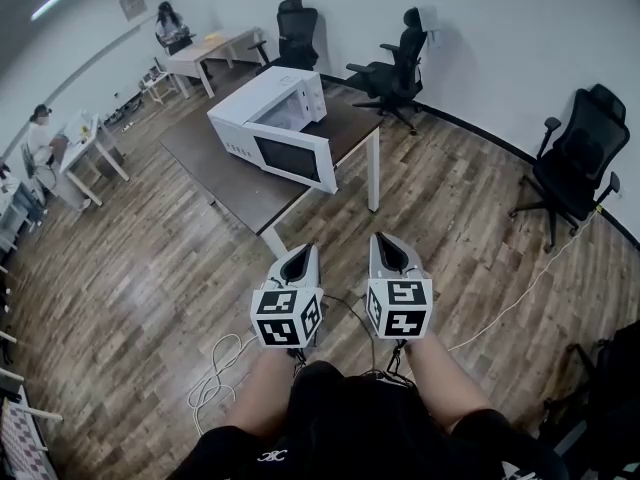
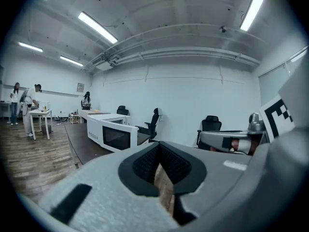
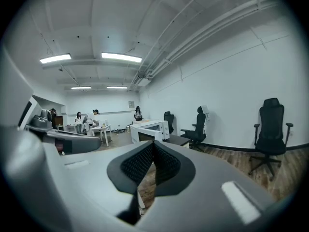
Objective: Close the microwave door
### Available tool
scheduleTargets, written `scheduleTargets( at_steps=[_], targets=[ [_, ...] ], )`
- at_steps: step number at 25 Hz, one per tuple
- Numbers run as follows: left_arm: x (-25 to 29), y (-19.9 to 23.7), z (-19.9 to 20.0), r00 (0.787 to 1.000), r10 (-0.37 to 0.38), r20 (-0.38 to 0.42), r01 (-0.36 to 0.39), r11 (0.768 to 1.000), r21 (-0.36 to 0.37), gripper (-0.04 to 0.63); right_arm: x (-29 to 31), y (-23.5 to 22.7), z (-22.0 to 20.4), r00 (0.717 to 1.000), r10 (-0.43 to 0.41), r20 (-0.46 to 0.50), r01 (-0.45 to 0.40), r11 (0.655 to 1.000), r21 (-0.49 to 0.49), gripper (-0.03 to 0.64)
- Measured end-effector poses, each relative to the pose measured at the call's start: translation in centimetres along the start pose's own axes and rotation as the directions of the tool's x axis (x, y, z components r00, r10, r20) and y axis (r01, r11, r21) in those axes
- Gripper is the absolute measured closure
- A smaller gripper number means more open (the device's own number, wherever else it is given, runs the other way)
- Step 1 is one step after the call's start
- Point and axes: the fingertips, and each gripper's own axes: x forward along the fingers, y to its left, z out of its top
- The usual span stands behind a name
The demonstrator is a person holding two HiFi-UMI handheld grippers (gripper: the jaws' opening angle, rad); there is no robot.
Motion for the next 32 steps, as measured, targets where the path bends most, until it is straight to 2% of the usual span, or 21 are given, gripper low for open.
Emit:
scheduleTargets(
  at_steps=[7,22,32],
  targets=[
    [1.8,1.1,0.3,1.0,-0.002,0.004,0.002,1.0,0.005,0.586,2.6,0.6,-0.2,1.0,0.017,-0.009,-0.017,1.0,-0.014,0.606],
    [11.0,8.5,1.4,1.0,-0.01,0.019,0.011,0.998,-0.066,0.586,14.0,-0.2,-0.7,0.999,0.012,-0.05,-0.014,0.999,-0.039,0.592],
    [16.2,14.1,3.3,1.0,0.004,-0.013,-0.005,0.998,-0.061,0.586,22.4,1.5,0.1,0.996,0.046,-0.079,-0.049,0.998,-0.041,0.58]
  ],
)
